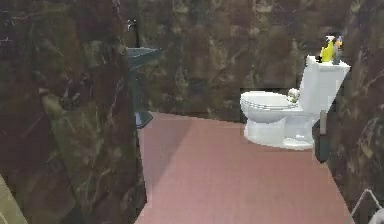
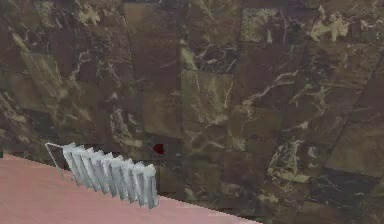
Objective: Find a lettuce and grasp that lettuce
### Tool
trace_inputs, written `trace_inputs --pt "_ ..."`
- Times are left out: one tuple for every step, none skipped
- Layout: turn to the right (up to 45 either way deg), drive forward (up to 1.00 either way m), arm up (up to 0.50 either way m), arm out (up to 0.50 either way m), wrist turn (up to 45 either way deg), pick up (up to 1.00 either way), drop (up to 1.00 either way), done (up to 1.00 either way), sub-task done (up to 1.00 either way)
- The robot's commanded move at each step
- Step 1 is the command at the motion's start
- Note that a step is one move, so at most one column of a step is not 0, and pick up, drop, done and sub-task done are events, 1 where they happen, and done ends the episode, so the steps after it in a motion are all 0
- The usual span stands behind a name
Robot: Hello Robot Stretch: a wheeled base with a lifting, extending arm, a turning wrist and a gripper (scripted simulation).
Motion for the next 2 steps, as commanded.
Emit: trace_inputs --pt "0.0 1.00 0.00 0.00 0.0 0.00 0.00 0.00 0.00" --pt "0.0 0.35 0.00 0.00 0.0 0.00 0.00 0.00 0.00"
